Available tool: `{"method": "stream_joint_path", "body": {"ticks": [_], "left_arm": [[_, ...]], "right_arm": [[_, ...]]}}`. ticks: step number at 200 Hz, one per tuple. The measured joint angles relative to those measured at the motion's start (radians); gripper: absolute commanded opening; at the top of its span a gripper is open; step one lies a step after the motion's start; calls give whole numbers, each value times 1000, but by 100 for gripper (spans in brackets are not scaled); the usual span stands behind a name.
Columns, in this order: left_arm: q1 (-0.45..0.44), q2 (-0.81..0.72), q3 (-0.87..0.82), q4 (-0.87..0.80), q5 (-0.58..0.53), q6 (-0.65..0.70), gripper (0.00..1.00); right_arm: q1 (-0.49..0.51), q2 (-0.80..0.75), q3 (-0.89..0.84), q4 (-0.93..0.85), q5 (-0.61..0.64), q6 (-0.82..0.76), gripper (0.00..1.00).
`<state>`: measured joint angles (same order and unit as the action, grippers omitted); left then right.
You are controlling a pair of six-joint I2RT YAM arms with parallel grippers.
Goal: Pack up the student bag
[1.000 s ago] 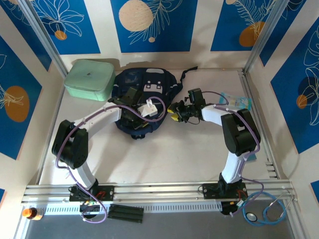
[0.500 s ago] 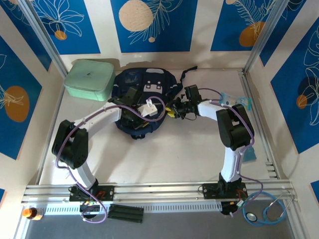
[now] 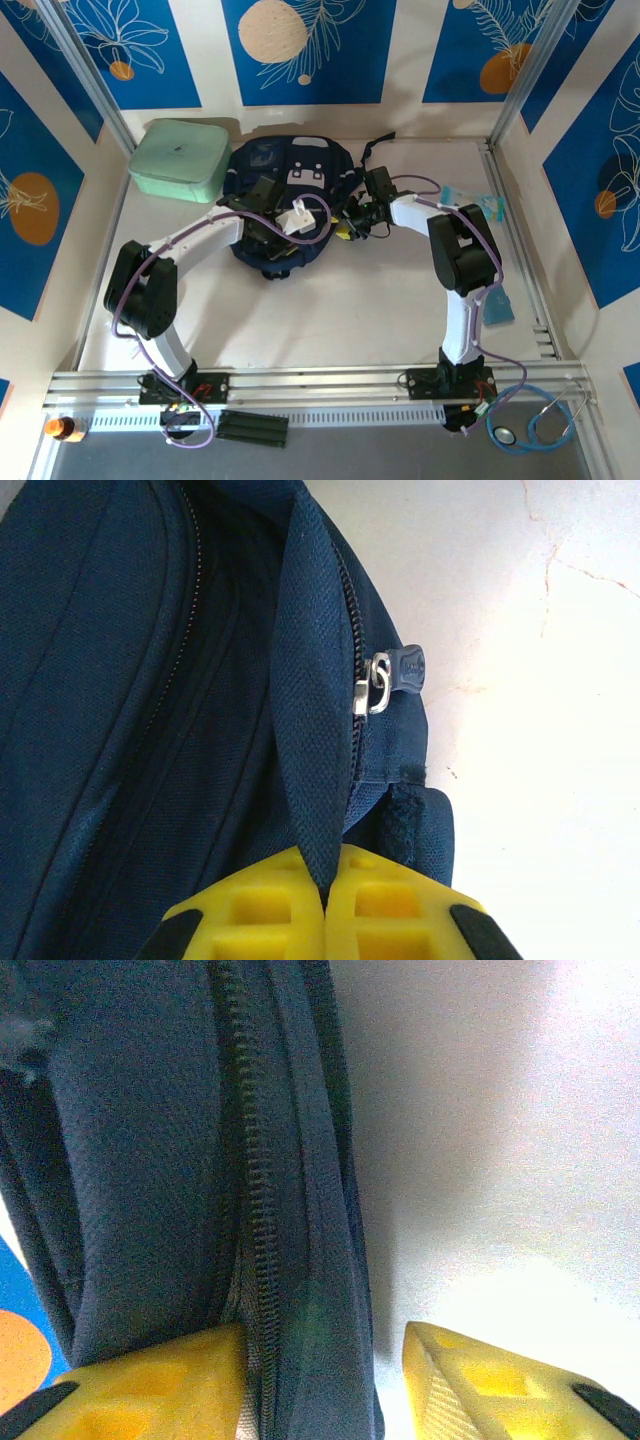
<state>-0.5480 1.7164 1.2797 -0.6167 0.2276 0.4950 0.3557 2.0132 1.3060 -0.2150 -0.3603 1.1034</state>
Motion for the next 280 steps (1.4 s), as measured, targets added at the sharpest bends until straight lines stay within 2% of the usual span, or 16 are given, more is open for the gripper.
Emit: {"method": "stream_joint_path", "body": {"ticks": [26,68,128,167,182,213,280], "left_arm": [[0,0,-4,6,0,0,0],[0,0,-4,11,0,0,0],[0,0,-6,10,-3,-1,0],[0,0,-10,13,-11,-11,0],[-2,0,-10,13,-11,-17,0],[-12,1,-11,8,-13,-23,0],[-14,12,-10,11,-23,-27,0]], "right_arm": [[6,1,1,-11,37,21,39],[11,1,6,-35,96,49,40],[14,6,35,-93,46,6,39],[19,5,-11,-113,-5,-33,24],[22,-2,-34,-115,-10,-49,22],[22,-91,-103,-134,-2,-65,18],[22,-330,-249,-97,-33,-72,17]]}}
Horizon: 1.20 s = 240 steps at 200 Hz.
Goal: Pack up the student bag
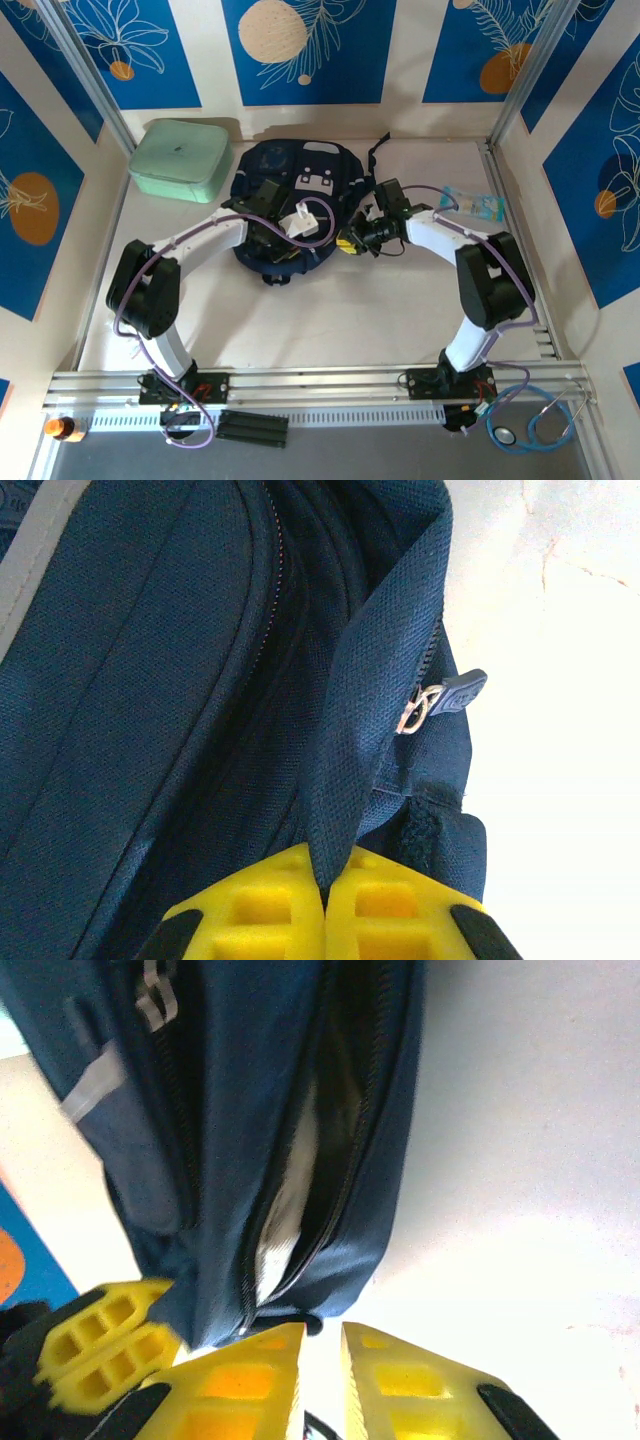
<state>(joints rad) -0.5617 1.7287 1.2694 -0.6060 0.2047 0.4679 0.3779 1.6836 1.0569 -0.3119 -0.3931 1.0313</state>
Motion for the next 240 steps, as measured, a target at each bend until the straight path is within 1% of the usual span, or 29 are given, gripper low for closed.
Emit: {"method": "stream_joint_path", "body": {"ticks": [23,50,89,120,133,144,151,165,179,204,219,240], "left_arm": [[0,3,0,0,1,-3,0],[0,3,0,0,14,-8,0],[-1,3,0,17,30,-19,0],[-10,2,-2,21,30,-34,0],[-13,2,-8,29,30,-45,0],[-16,2,-13,38,30,-49,0],[-18,2,-18,43,30,-52,0],[-20,2,-25,46,30,-58,0],[-21,2,-30,47,29,-67,0],[-22,2,-39,61,26,-78,0],[-23,2,-42,71,25,-85,0],[-23,1,-48,89,22,-98,0]], "right_arm": [[0,-44,-16,25,0,-10,16],[8,-46,-16,35,22,-19,24],[32,-41,-16,47,78,-3,25],[36,8,-5,133,63,27,34],[42,47,19,149,48,41,37],[45,77,42,153,41,49,38],[48,95,55,154,37,55,36],[53,113,61,158,30,74,22],[52,121,61,163,26,95,12],[53,135,60,202,26,132,0],[52,135,41,261,27,148,0],[52,135,-35,437,40,172,0]]}}
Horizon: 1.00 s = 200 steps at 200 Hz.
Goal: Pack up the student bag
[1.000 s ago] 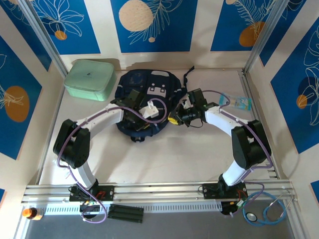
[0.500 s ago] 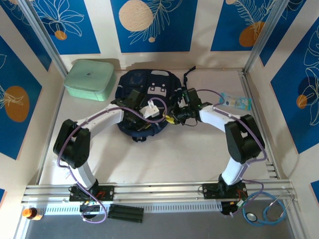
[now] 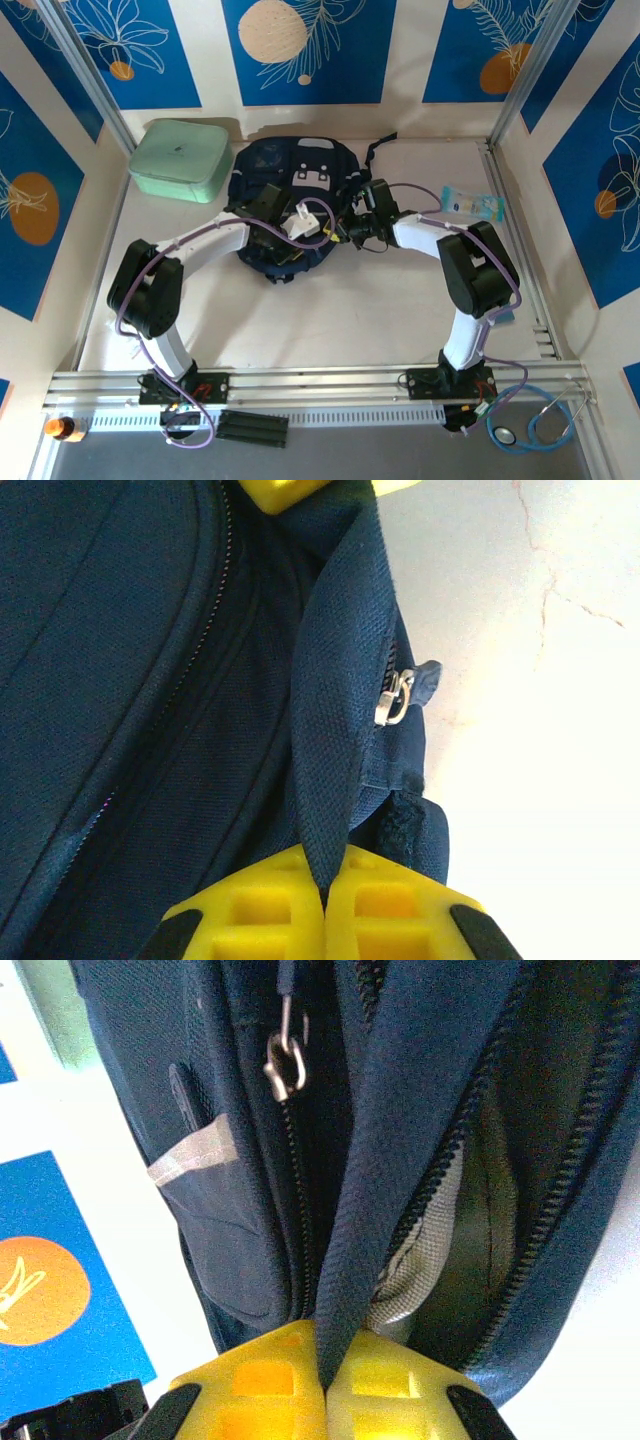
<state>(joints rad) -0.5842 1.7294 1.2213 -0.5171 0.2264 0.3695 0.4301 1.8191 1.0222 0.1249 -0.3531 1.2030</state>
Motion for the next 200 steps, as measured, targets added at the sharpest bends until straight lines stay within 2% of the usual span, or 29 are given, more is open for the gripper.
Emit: {"method": "stream_joint_path", "body": {"ticks": [30,47,75,101,114,136,171,200], "left_arm": [[0,-1,-7,17,0,-19,0],[0,-3,-7,26,1,-26,0],[0,-6,-7,36,5,-36,0],[-3,-8,-7,48,28,-40,0],[-7,-10,-7,54,39,-41,0],[-8,-13,-7,61,52,-50,0],[-8,-14,-6,62,69,-59,0],[-8,-14,-3,63,85,-59,0]], "right_arm": [[3,2,-65,160,14,2,0],[4,4,-68,174,27,-2,10],[6,-5,-79,166,44,-45,34],[0,-128,-144,95,97,-163,49],[-2,-216,-183,43,126,-254,51],[2,-307,-219,-19,167,-424,48],[45,-324,-259,-87,179,-651,45],[74,-323,-255,-89,191,-779,44]]}}
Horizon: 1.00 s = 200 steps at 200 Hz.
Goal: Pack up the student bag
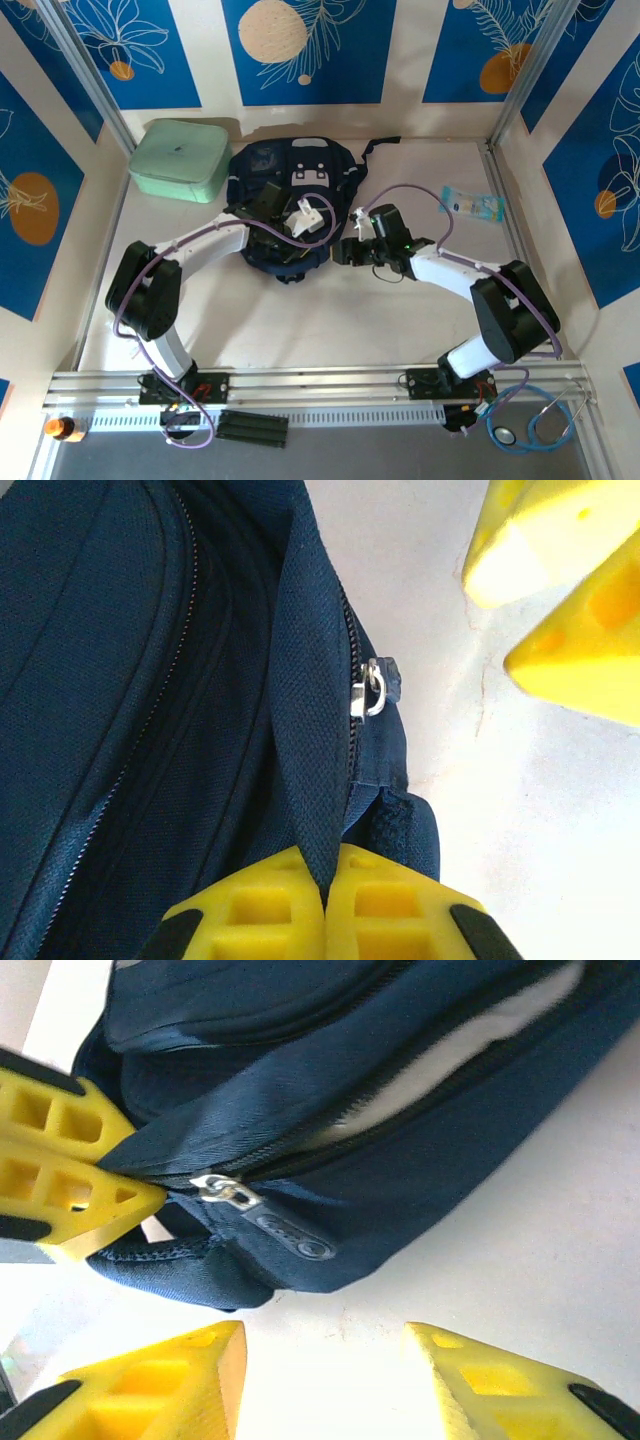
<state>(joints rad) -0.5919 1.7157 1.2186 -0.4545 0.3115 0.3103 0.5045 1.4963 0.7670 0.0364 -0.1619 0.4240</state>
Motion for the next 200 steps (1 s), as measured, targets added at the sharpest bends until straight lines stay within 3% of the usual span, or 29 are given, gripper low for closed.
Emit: {"method": "stream_joint_path", "body": {"ticks": [64,146,176,200], "left_arm": [[0,0,7,-2,21,0,0],[0,0,7,-2,21,0,0],[0,0,7,-2,21,1,0],[0,0,7,-2,17,1,0]], "right_arm": [[7,102,91,42,23,-145,43],[23,158,116,60,-43,-200,37],[33,159,117,59,-33,-211,14],[44,158,117,56,16,-203,8]]}}
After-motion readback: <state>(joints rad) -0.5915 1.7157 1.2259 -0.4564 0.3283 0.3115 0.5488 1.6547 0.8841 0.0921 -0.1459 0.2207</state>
